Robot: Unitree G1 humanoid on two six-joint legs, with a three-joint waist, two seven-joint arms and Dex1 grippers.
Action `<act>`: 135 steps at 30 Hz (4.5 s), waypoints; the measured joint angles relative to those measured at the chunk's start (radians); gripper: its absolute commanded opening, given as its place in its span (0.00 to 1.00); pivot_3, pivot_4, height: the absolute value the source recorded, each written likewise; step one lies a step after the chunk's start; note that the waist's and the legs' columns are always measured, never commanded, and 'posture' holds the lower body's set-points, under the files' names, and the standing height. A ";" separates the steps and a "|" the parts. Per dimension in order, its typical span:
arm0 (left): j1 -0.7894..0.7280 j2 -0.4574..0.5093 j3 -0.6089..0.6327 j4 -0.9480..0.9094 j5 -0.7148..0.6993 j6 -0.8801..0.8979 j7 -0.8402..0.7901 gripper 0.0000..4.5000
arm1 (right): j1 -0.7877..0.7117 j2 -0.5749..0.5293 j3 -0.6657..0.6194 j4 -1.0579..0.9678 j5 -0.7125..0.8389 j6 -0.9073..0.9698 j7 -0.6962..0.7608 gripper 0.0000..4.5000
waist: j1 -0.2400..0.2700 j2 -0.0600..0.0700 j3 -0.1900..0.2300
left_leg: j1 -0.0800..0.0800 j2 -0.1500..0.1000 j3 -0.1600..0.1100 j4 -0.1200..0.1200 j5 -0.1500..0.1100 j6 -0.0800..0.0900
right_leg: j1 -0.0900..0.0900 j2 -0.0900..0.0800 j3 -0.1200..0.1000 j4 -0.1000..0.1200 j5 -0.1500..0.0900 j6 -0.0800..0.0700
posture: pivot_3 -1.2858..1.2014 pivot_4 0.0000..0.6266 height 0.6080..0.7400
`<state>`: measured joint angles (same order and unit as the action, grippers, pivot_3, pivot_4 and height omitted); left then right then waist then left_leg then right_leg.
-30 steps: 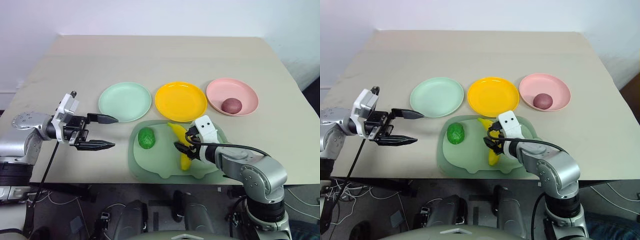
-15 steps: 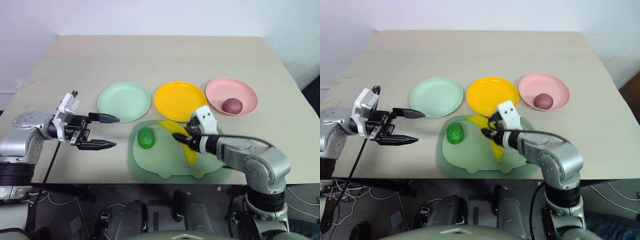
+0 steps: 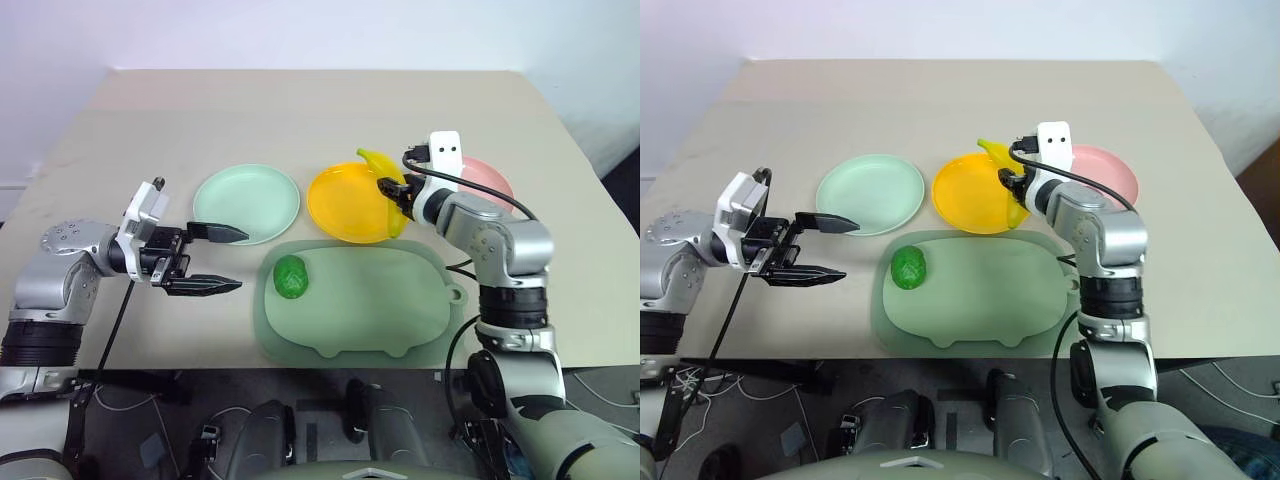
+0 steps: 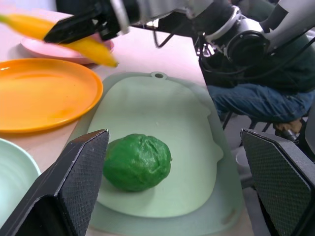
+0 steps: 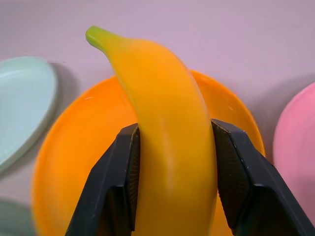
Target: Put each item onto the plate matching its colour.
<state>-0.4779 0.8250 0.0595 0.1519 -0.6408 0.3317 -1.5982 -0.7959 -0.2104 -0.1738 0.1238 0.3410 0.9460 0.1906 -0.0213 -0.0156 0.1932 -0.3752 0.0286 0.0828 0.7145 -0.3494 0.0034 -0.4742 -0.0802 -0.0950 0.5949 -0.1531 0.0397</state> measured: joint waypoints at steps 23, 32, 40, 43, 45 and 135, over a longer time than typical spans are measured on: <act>0.017 -0.009 0.012 -0.032 0.001 0.032 0.021 1.00 | -0.081 -0.040 -0.028 0.212 0.036 -0.324 0.175 0.99 | 0.004 0.002 0.001 | 0.000 0.001 0.000 0.000 0.000 0.000 | 0.000 0.000 0.000 0.000 0.000 0.000 | 0.52 0.24 1.00; -0.012 -0.046 0.007 0.013 0.022 0.035 0.059 1.00 | 0.155 -0.440 0.022 -0.066 0.270 -0.225 0.842 0.99 | 0.010 0.001 0.001 | 0.001 0.000 0.000 0.001 -0.001 0.002 | 0.002 -0.001 0.000 -0.001 0.000 0.000 | 0.52 0.24 1.00; -0.025 -0.065 0.003 0.019 0.026 0.036 0.088 1.00 | 0.245 -0.635 0.090 -0.044 0.235 -0.357 1.185 0.99 | 0.010 0.001 0.001 | 0.002 0.001 0.001 0.001 -0.001 0.002 | 0.001 0.000 0.000 -0.002 0.000 0.000 | 0.52 0.24 1.00; -0.028 -0.069 0.002 0.026 0.031 0.037 0.099 1.00 | 0.268 -0.665 0.112 -0.032 0.210 -0.412 1.257 0.99 | 0.012 0.001 0.001 | 0.002 0.000 0.001 0.002 -0.001 0.002 | 0.002 0.000 0.000 -0.002 0.000 0.000 | 0.52 0.24 1.00; -0.035 -0.082 0.002 0.033 0.036 0.042 0.121 1.00 | 0.283 -0.664 0.123 -0.031 0.199 -0.443 1.276 0.99 | 0.013 0.001 0.001 | 0.002 0.000 0.001 0.002 -0.001 0.002 | 0.002 -0.001 0.000 -0.002 0.000 0.000 | 0.52 0.24 1.00; -0.216 -0.394 0.033 0.084 0.290 0.360 1.140 0.73 | 0.185 -0.595 0.156 0.040 0.173 -0.451 1.223 1.00 | 0.035 -0.001 0.001 | 0.004 -0.001 0.000 0.004 0.004 -0.006 | 0.006 -0.001 -0.001 0.000 0.001 0.001 | 0.52 0.24 1.00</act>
<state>-0.6939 0.4310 0.0923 0.2359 -0.3506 0.6918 -0.4583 -0.6107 -0.8055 -0.0182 0.1642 0.5143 0.4951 1.4136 0.0133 -0.0163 0.1946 -0.3716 0.0272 0.0832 0.7186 -0.3458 -0.0029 -0.4679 -0.0814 -0.0964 0.5950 -0.1525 0.0403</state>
